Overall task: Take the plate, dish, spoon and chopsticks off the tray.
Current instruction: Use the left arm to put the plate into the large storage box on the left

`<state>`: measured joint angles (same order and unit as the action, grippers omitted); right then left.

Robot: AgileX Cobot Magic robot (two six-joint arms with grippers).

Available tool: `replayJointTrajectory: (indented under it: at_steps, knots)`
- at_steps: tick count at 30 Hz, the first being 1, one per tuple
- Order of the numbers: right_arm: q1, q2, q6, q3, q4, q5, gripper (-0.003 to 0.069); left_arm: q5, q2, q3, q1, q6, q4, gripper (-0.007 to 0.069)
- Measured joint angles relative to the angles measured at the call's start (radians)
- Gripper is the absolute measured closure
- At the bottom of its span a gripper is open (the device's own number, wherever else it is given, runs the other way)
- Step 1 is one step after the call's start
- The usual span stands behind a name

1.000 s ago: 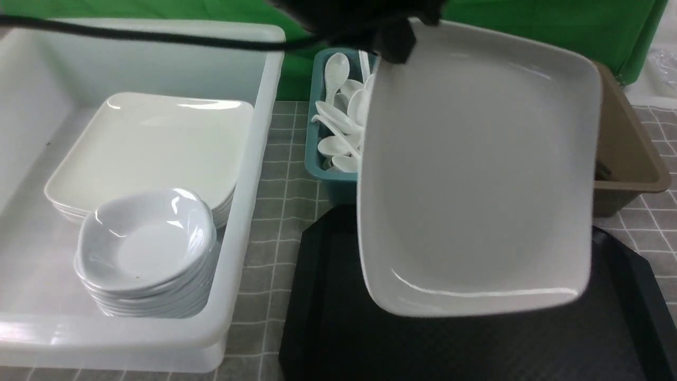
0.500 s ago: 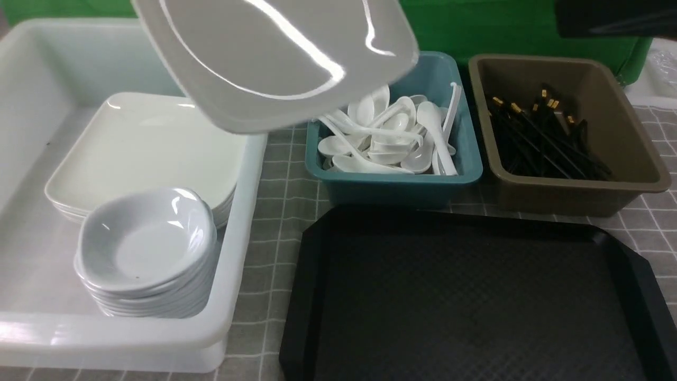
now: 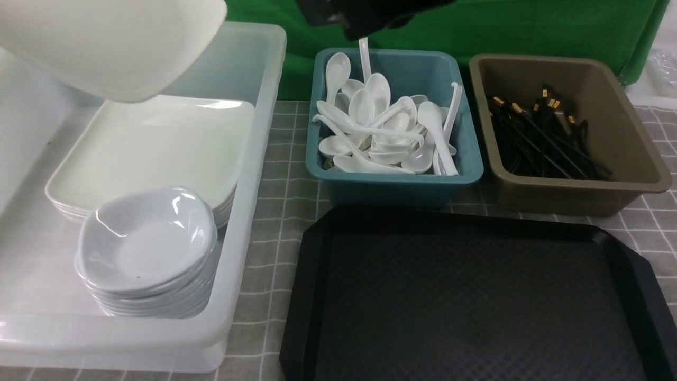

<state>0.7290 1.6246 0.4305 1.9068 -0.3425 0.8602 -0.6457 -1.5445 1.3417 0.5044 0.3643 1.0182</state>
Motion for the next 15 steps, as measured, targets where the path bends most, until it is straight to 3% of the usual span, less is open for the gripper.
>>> replayJointTrajectory:
  at_steps: [6, 15]
  knots:
    - [0.012, 0.013, 0.000, 0.003, 0.004, -0.004, 0.0637, 0.131, -0.055, -0.143, -0.077, 0.082, 0.057, 0.0592]
    - [0.012, 0.013, -0.001, 0.004, 0.005, 0.000, 0.0637, 0.210, -0.136, -0.165, -0.156, 0.071, 0.021, 0.0592]
